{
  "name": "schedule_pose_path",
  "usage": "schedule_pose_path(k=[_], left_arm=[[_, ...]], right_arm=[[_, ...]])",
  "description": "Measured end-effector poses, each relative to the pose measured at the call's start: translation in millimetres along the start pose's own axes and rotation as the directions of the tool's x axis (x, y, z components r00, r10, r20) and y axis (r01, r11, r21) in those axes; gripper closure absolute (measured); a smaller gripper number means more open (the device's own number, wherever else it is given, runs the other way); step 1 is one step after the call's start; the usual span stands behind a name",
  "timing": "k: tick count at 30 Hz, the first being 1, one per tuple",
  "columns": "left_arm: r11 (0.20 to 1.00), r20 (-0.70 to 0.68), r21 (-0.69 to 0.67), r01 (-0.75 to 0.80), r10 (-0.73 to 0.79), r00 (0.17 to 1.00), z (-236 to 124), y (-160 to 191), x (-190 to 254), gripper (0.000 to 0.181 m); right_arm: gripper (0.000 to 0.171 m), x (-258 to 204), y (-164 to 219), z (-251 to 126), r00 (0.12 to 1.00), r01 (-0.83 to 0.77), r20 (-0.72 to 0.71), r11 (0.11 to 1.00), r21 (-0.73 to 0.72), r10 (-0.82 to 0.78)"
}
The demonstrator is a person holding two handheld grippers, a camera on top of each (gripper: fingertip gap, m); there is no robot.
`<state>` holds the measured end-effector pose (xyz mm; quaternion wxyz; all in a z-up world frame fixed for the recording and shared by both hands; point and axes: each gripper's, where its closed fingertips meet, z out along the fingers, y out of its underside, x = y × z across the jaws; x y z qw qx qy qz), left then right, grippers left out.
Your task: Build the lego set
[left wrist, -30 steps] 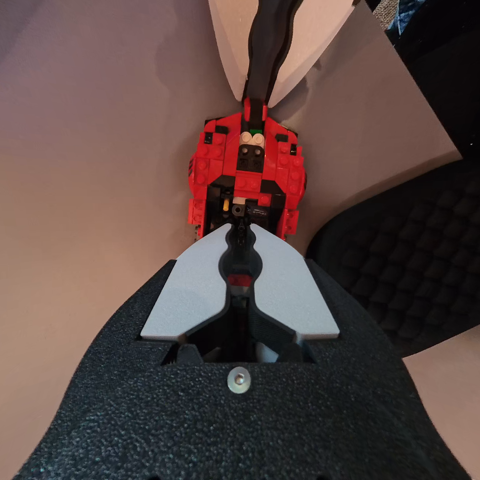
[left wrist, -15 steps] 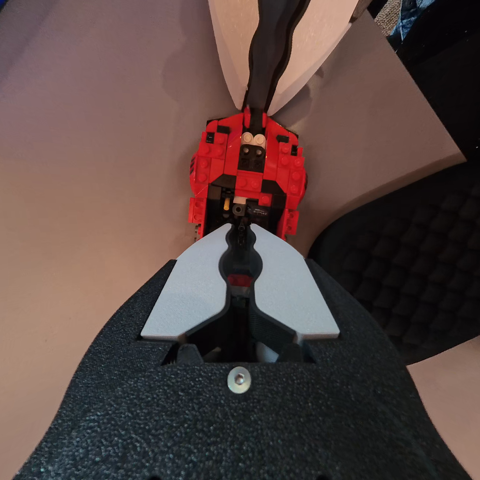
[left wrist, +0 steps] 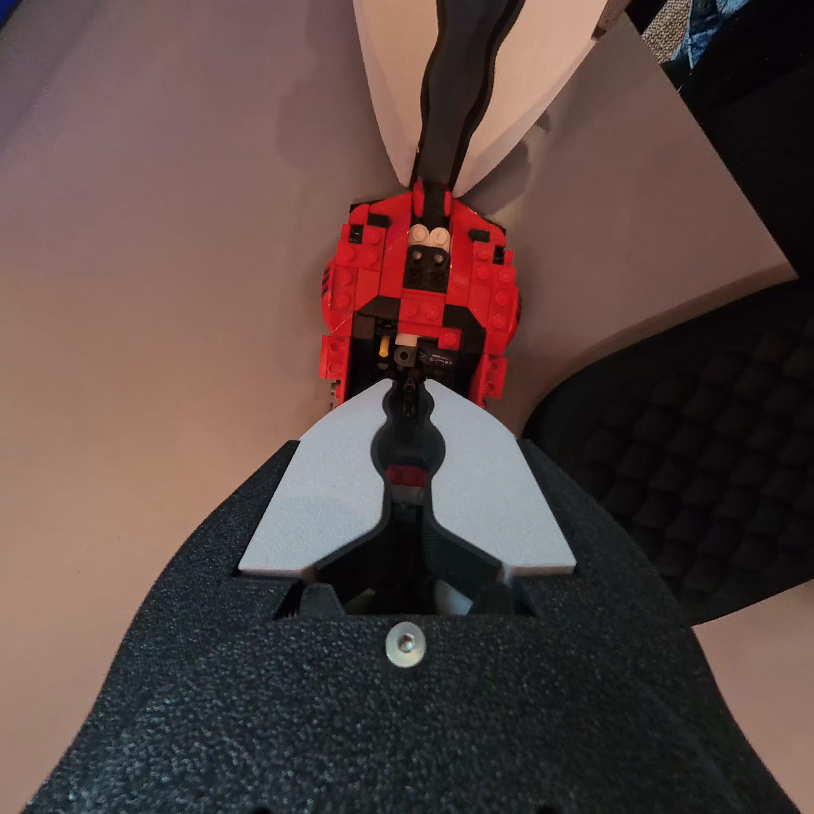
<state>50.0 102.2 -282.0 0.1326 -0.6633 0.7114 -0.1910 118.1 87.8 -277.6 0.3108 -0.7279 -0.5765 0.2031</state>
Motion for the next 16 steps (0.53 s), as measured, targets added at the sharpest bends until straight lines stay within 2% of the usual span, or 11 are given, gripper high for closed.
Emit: schedule_pose_path(k=[1, 16], left_arm=[[1.000, 0.002, 0.001, 0.001, -0.001, 1.000, -0.1, 0.1, 0.2, 0.173], [1.000, 0.009, -0.024, -0.011, 0.011, 1.000, -0.5, 0.8, 2.8, 0.173]], right_arm=[[0.158, 0.3, -0.5, -0.5, 1.000, -0.001, 0.000, 1.000, 0.005, 0.001], [0.158, -0.7, -3.3, -2.3, 1.000, 0.008, 0.021, 0.992, 0.127, -0.011]])
